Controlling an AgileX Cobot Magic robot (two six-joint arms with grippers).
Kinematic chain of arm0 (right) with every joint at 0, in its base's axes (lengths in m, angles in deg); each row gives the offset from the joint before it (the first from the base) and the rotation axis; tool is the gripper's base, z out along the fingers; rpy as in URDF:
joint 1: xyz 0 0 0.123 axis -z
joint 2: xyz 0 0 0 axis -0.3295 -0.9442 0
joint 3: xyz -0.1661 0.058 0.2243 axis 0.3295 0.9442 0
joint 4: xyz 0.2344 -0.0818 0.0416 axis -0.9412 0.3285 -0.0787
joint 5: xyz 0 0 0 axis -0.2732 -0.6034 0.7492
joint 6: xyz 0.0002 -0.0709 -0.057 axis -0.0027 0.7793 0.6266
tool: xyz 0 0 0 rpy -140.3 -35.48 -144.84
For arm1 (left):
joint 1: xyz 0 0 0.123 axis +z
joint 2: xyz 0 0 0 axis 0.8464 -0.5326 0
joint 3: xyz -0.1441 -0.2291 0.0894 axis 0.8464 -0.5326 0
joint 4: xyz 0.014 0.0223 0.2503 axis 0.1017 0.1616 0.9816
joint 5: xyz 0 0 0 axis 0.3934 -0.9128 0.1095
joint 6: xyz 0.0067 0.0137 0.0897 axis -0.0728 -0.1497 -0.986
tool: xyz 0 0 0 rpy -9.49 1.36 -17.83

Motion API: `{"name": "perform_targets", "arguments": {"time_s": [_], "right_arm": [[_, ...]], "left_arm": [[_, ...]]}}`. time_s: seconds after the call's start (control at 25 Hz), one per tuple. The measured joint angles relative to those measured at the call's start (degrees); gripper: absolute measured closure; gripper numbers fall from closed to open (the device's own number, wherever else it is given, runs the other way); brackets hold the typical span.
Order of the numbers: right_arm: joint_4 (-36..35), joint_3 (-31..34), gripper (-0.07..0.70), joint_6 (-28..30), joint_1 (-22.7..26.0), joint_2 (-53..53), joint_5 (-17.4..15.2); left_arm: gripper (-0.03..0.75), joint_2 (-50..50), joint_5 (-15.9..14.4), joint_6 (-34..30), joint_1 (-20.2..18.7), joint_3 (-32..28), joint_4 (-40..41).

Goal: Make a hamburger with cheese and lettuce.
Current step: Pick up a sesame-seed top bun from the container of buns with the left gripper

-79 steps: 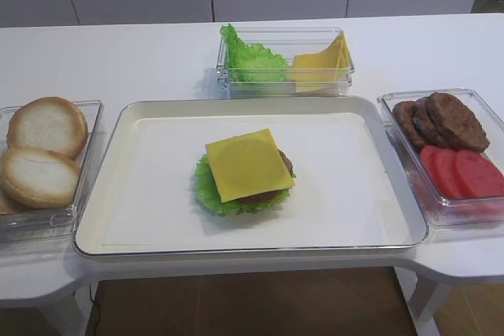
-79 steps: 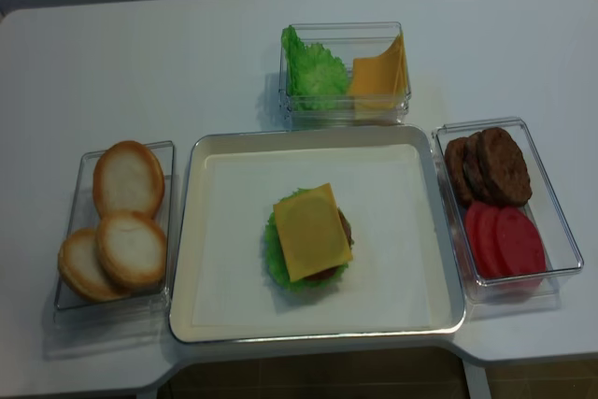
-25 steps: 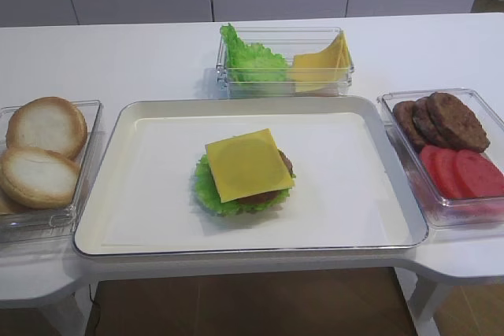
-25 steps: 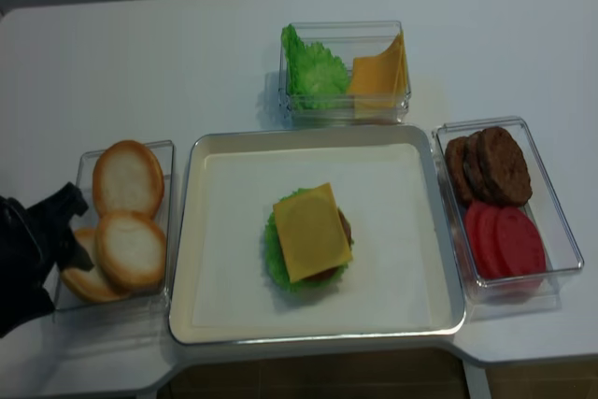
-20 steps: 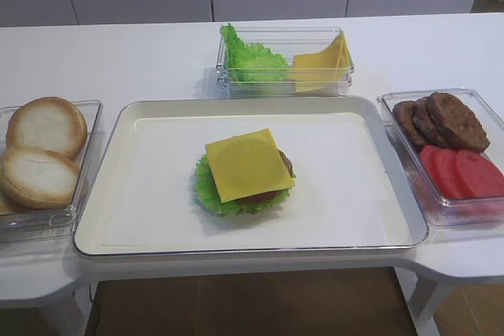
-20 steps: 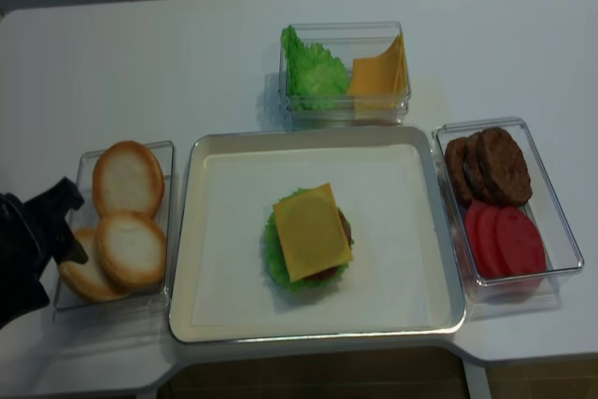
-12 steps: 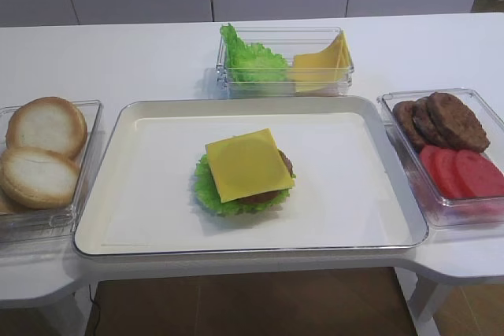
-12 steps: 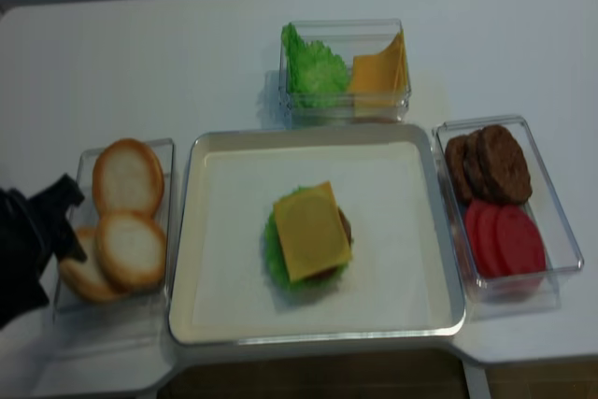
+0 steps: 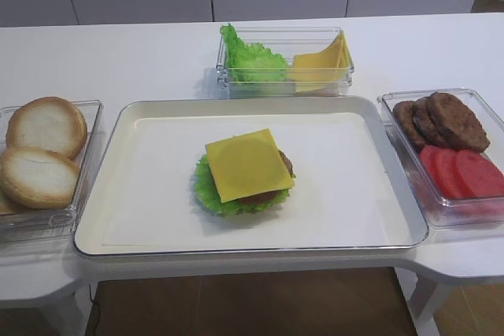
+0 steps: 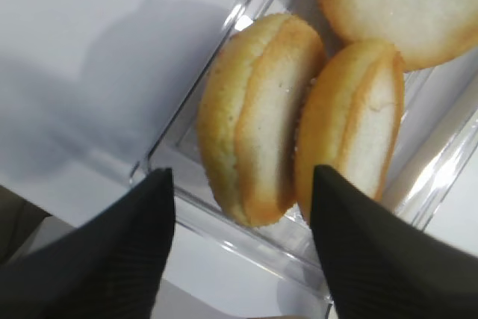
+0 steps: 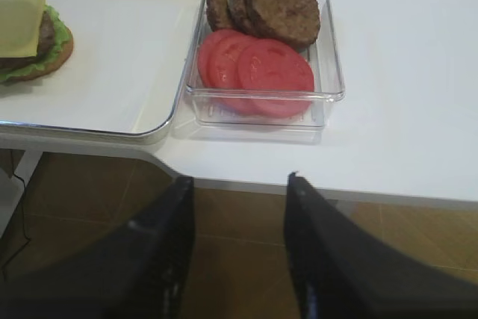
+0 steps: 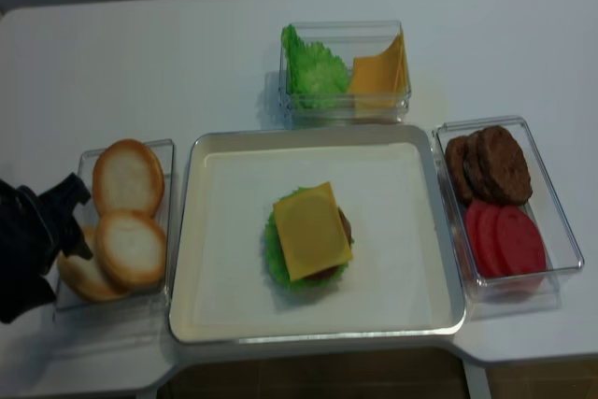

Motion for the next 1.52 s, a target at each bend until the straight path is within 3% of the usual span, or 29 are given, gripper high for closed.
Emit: {"name": "perform_targets", "arguments": {"time_s": [1.08, 1.52], "right_arm": [[0.00, 0.00, 0.313, 0.00, 0.00, 0.00, 0.00], [0.00, 0.00, 0.313, 0.00, 0.00, 0.00, 0.00]], "left_arm": [[0.293, -6.38, 2.30, 0.48, 0.00, 0.04, 0.88], [0.470, -6.82, 2.45, 0.48, 0.00, 0.04, 1.51]]}}
